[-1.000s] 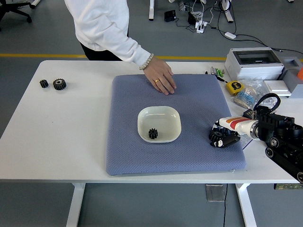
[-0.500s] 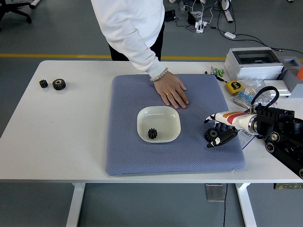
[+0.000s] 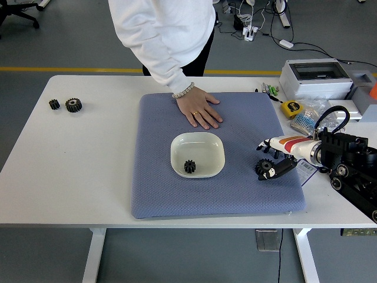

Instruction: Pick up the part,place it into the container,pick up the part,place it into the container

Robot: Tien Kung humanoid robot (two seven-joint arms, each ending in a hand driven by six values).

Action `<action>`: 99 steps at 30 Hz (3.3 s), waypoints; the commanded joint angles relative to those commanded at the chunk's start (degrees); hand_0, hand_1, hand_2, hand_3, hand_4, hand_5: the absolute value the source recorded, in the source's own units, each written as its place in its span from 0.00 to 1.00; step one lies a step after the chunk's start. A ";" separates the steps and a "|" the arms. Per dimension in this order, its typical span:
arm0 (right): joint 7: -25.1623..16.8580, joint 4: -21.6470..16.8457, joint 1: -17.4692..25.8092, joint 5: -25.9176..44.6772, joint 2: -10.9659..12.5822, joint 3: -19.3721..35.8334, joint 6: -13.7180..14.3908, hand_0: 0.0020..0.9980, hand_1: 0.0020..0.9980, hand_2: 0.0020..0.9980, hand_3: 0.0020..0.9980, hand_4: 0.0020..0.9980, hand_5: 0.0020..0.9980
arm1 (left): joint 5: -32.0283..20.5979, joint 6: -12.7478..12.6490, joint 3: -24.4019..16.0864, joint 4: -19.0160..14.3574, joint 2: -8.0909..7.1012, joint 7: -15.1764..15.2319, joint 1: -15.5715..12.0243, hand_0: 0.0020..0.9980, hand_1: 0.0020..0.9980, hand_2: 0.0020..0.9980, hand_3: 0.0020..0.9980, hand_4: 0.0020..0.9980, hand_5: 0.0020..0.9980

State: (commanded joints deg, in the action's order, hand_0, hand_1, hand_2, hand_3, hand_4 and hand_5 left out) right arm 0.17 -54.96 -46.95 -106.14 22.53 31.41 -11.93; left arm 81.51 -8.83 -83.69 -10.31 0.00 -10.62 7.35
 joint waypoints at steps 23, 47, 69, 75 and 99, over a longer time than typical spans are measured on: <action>-2.64 1.67 0.54 -3.51 -0.40 -1.35 5.34 0.15 0.34 0.42 0.49 0.85 0.36 | 0.09 0.05 0.06 0.00 0.00 -0.04 0.04 0.69 0.68 0.68 0.57 0.62 0.54; -4.87 0.57 0.96 -4.43 -0.15 -1.12 8.28 0.09 0.24 0.37 0.48 0.83 0.34 | 0.53 0.15 0.10 0.00 0.00 -0.19 -0.08 0.69 0.68 0.68 0.57 0.62 0.54; -6.77 -3.32 -0.27 -4.56 -1.02 0.47 12.00 0.06 0.20 0.31 0.47 0.88 0.30 | 0.42 0.23 0.54 0.00 -0.23 -0.14 -0.01 0.69 0.68 0.67 0.57 0.62 0.54; -6.52 -5.33 -1.92 -4.64 -2.44 0.70 12.30 0.06 0.21 0.31 0.48 0.86 0.26 | 0.41 0.22 0.49 0.00 -0.31 -0.13 0.22 0.69 0.68 0.68 0.57 0.62 0.54; -1.50 3.78 -7.22 -0.46 -13.41 -2.57 10.25 0.27 0.44 0.72 0.92 1.00 0.49 | -0.36 0.05 0.98 0.00 -0.43 0.04 0.84 0.69 0.68 0.68 0.57 0.62 0.54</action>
State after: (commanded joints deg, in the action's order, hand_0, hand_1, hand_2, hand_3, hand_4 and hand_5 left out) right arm -1.33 -51.18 -54.17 -106.60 9.12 28.84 -1.67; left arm 81.14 -8.78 -82.71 -10.31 -0.43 -10.59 8.19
